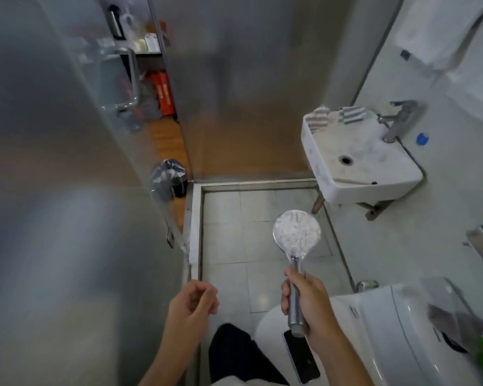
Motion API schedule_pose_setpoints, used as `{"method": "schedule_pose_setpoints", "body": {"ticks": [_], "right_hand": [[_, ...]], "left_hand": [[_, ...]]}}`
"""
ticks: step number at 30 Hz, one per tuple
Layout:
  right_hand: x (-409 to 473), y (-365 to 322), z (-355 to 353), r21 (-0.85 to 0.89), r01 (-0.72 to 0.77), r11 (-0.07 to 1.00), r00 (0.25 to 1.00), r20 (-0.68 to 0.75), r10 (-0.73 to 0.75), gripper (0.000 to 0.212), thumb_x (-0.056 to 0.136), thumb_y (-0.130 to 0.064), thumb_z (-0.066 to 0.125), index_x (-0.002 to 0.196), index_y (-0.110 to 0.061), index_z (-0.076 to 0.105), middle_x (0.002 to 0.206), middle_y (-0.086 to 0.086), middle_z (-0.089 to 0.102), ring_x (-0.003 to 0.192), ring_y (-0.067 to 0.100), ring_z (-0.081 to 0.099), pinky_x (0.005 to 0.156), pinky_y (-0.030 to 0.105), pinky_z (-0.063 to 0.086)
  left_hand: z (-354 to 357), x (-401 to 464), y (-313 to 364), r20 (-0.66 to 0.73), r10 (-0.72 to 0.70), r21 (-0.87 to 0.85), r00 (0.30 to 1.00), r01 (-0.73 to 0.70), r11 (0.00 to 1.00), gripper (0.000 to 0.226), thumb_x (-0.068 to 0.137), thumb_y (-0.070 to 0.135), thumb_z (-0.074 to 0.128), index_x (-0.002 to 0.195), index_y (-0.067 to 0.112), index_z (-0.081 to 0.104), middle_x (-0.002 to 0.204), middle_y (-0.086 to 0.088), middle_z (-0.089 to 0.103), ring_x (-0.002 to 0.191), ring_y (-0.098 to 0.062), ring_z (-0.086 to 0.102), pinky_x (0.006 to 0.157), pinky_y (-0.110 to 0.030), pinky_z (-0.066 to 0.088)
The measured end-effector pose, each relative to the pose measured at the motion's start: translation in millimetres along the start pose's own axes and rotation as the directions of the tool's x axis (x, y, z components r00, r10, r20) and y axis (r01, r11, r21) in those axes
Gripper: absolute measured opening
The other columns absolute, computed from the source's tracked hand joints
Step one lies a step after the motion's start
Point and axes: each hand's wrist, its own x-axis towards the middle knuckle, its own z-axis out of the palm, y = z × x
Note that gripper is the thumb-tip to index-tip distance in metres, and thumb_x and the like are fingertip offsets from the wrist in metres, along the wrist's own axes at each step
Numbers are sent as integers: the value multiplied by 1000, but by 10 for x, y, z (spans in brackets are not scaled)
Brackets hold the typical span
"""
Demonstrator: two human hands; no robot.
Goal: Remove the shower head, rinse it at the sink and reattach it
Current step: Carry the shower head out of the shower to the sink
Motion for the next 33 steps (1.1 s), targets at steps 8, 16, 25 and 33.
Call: {"method": "schedule_pose_setpoints", "body": {"ticks": [8, 16, 25, 33], "right_hand": [[1022, -454, 364, 15, -45, 999, 999, 26, 45, 29, 100, -17, 56, 73, -8, 52, 58, 7, 55, 42, 18, 50, 44, 27, 41], [2347, -1354, 379, 86, -42, 995, 998, -43, 46, 21, 99, -18, 57, 83, -6, 52, 60, 7, 54, 43, 19, 49, 43, 27, 41], [3415, -2124, -116, 329, -26, 944, 957, -266, 119, 15, 98, -17, 60, 87, -8, 55, 61, 7, 58, 45, 17, 53, 44, 26, 44], [3775, -2208, -604, 508, 46, 860, 876, -435, 210, 17, 99, -15, 56, 85, -7, 56, 62, 9, 57, 42, 17, 52, 42, 26, 43]], "left_hand": [[1, 985, 85, -22, -35, 50, 999, 36, 998, 12, 92, -4, 56, 82, -5, 63, 69, -20, 65, 59, -20, 62, 61, -29, 54], [570, 2769, 630, 51, -32, 26, 998, 31, 999, 15, 93, -3, 55, 81, -6, 62, 62, -11, 65, 57, -16, 59, 57, -23, 53], [1635, 4200, 1207, 277, -32, 105, 960, 3, 994, 14, 92, -1, 57, 80, -1, 65, 64, -12, 66, 57, -14, 62, 58, -25, 54], [2363, 4871, 1361, 535, -129, 221, 835, 9, 975, 15, 91, 0, 60, 77, -3, 64, 62, -11, 65, 59, -22, 59, 62, -33, 51]]}}
